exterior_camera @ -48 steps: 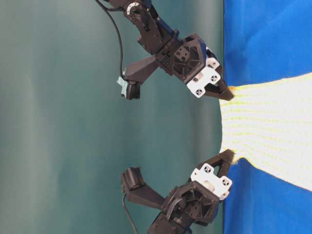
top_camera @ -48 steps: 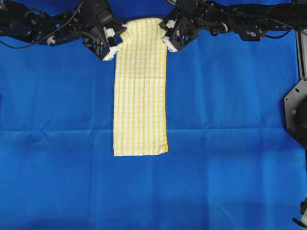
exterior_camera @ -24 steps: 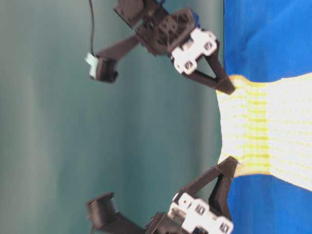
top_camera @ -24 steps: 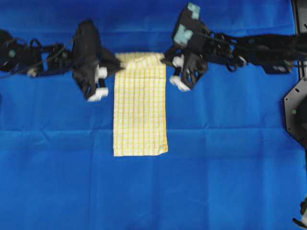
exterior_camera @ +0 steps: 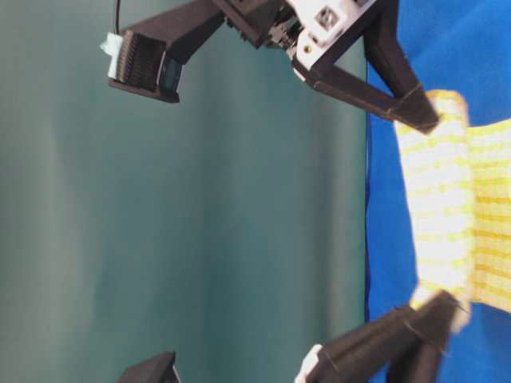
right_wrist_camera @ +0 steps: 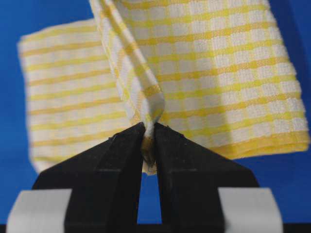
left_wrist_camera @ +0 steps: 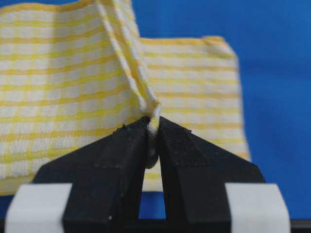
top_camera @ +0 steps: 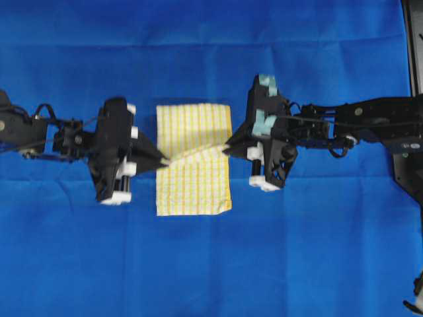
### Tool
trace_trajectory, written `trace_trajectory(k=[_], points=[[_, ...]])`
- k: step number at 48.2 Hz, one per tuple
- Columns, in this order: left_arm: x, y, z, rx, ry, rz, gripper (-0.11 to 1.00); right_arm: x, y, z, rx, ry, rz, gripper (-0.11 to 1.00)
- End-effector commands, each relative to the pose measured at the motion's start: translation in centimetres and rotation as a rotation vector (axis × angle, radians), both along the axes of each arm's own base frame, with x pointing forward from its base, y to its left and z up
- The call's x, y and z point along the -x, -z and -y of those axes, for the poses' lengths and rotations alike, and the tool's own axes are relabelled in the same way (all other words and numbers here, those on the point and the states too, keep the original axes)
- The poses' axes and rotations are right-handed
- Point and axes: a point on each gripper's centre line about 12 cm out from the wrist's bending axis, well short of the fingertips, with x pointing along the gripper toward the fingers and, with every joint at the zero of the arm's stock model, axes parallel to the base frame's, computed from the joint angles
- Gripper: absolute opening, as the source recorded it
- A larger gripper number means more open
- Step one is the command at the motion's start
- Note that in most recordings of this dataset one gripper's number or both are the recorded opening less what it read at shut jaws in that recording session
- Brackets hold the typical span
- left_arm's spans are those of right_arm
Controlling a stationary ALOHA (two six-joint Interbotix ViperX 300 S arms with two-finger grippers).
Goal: Fold the yellow towel.
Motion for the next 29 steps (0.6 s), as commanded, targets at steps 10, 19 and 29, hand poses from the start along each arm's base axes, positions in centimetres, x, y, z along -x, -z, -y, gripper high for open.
trace_trajectory(k=[10,19,29], points=[[-0.6,-0.5,3.1,0.024,0.071,0.018,0.05,-0.6,-0.1,-2.4,-0.023,-0.03,0.038,0.08],[-0.8,0.8,3.5,0.019,0.079,-0.023,0.05,-1.0,1.3,-3.1,-0.024,-0.038,0.014,0.08],[-1.4,1.6,4.0,0.017,0.089,-0.041,0.05,-1.3,2.4,-3.7,-0.035,-0.039,-0.009,0.08]])
